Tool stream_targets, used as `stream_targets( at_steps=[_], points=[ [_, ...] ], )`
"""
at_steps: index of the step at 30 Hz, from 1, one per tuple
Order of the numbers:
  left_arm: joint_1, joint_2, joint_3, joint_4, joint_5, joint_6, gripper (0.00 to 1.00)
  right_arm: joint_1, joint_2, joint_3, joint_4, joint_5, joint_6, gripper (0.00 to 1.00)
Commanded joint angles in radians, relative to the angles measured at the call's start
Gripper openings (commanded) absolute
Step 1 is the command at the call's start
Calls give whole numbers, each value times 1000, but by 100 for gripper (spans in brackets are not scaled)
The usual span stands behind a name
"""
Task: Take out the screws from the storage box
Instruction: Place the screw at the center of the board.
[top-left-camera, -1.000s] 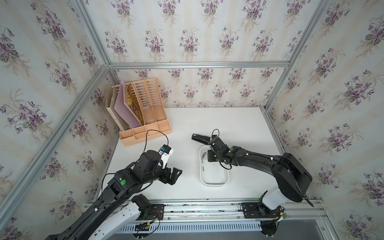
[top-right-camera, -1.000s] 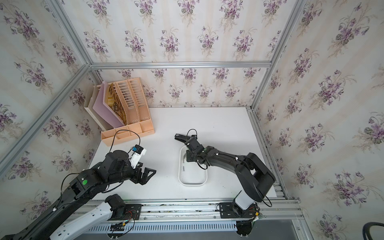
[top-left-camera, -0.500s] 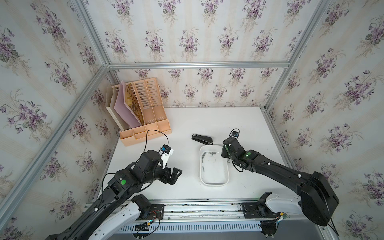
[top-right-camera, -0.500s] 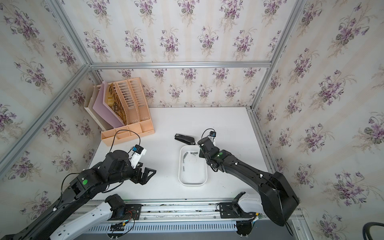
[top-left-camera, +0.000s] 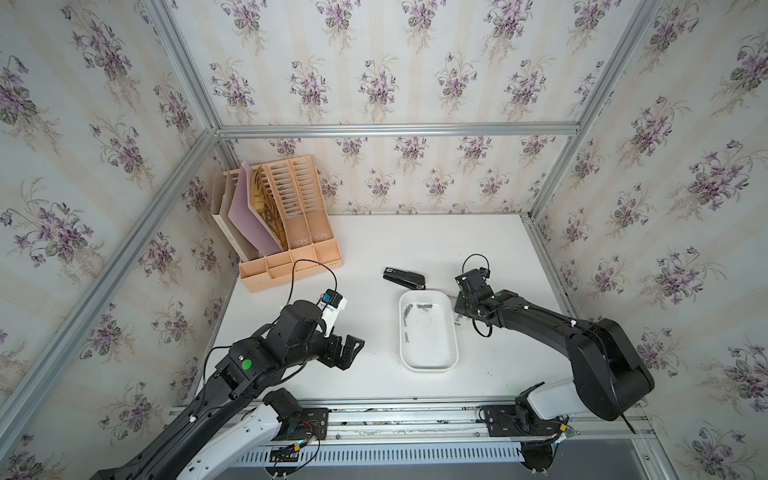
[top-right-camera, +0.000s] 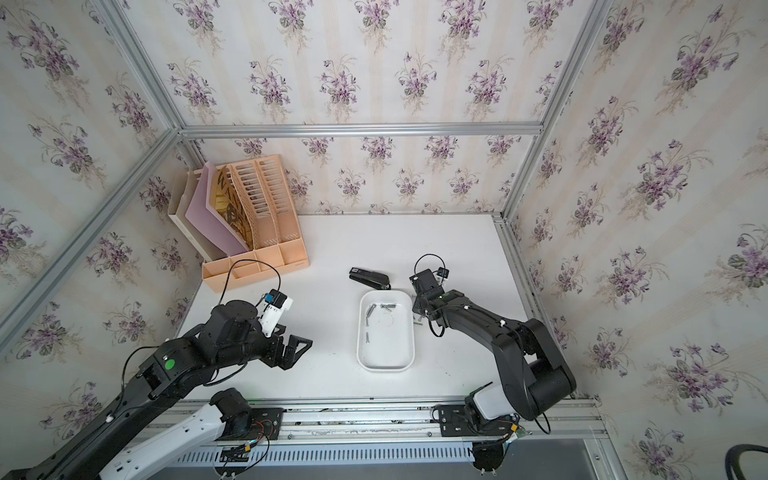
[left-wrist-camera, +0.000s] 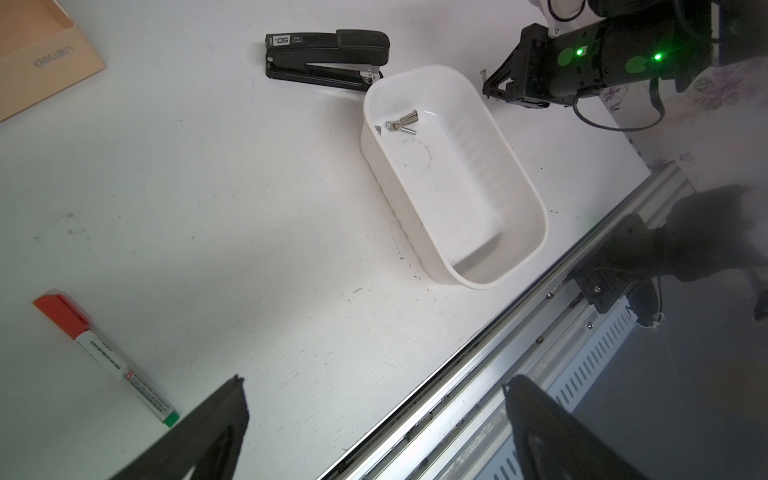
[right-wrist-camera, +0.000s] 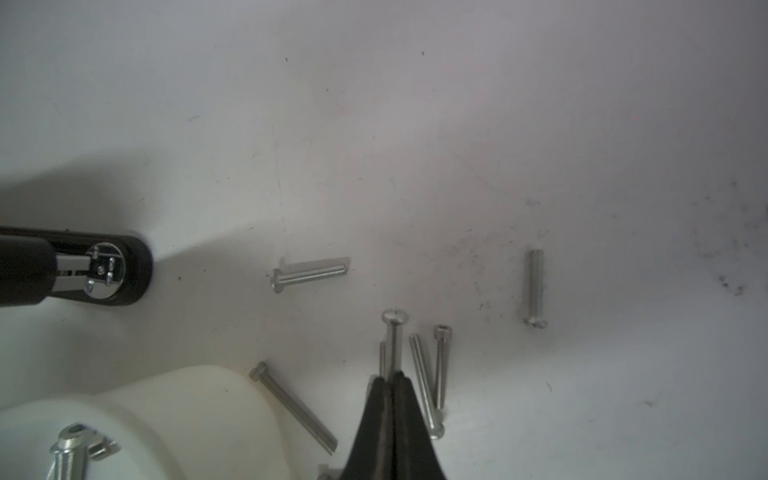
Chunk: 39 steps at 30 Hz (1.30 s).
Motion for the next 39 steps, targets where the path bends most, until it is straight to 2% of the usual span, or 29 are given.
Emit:
stream_targets(
  at_steps=[1,12,25,28,33,39],
  points=[
    [0,-2,3,9,1,-3,99,-12,23,8,-10,-34,5,0],
    [0,0,3,11,2,-3,99,-23,60,18,-19,-50,0,0],
    [0,-2,2,10,3,-3,99,-25,53,15,-16,-54,-3,21],
    [0,-1,2,11,3,-3,99,-25,45,10,-11,-60,-4,21],
    [0,-3,2,9,2,-4,99,-18,-61,-37,55,-100,-25,19],
    [0,-2,3,10,2,-4,99,26,-240,-84,110,-83,-56,20]
  ],
)
